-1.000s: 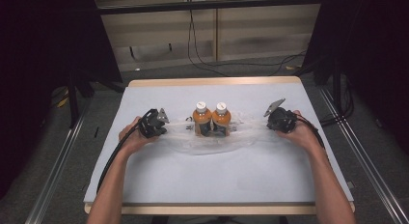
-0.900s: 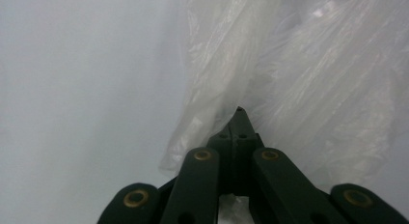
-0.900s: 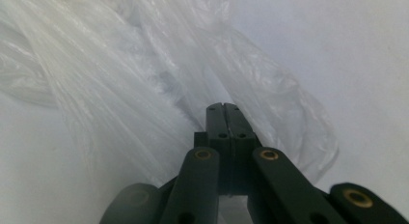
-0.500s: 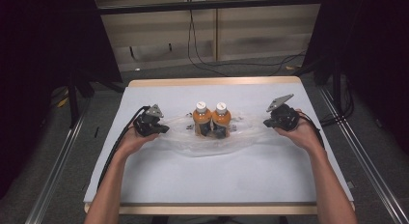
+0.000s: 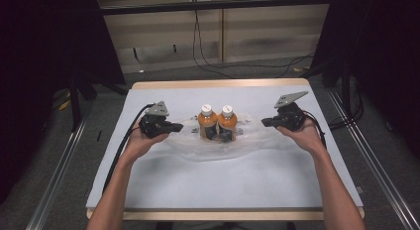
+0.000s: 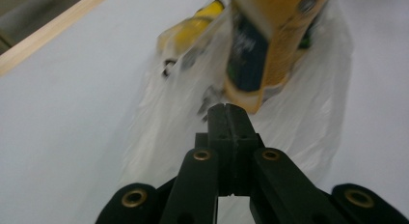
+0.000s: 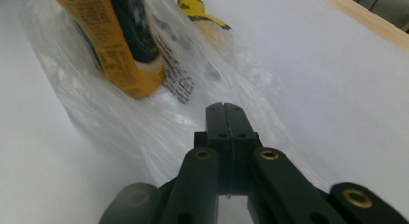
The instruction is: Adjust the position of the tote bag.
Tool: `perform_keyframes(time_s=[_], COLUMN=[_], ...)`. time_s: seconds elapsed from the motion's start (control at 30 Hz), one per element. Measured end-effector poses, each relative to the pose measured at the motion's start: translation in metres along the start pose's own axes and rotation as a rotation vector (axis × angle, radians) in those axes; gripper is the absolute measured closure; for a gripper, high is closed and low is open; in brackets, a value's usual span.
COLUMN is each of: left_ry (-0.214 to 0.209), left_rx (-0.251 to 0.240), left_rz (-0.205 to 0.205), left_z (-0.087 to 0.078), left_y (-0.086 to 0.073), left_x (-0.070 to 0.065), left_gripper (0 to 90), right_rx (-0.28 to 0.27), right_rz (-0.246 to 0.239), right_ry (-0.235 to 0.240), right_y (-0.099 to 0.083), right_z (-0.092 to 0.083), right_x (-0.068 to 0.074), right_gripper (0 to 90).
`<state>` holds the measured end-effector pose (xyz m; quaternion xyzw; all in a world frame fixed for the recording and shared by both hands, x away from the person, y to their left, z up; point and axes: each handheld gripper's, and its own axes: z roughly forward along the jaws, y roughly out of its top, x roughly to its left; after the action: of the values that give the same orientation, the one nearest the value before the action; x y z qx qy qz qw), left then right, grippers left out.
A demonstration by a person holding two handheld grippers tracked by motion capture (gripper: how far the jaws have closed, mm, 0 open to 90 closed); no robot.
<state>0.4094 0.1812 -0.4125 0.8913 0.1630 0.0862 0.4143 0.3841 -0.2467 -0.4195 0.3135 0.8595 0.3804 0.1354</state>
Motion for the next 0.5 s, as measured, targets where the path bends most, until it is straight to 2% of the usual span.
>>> perform_keyframes(time_s=[0.1, 0.27, 0.33, 0.5], left_ry=[-0.038, -0.097, -0.102, -0.122], left_rx=[-0.014, -0.001, 0.007, -0.019], left_rz=[0.013, 0.043, 0.061, 0.051], left_z=[0.013, 0.035, 0.041, 0.054], left_y=[0.008, 0.019, 0.023, 0.029], left_x=[-0.015, -0.037, -0.044, -0.053], left_gripper=[90.0, 90.0, 90.0, 90.0], right_rx=[0.002, 0.001, -0.004, -0.014], right_rz=[-0.014, -0.045, -0.042, -0.027], right_ry=[0.024, 0.064, 0.066, 0.090], right_y=[0.009, 0.022, 0.026, 0.033], right_z=[0.007, 0.020, 0.024, 0.036], right_x=[0.007, 0.020, 0.021, 0.019], right_gripper=[90.0, 90.0, 90.0, 90.0])
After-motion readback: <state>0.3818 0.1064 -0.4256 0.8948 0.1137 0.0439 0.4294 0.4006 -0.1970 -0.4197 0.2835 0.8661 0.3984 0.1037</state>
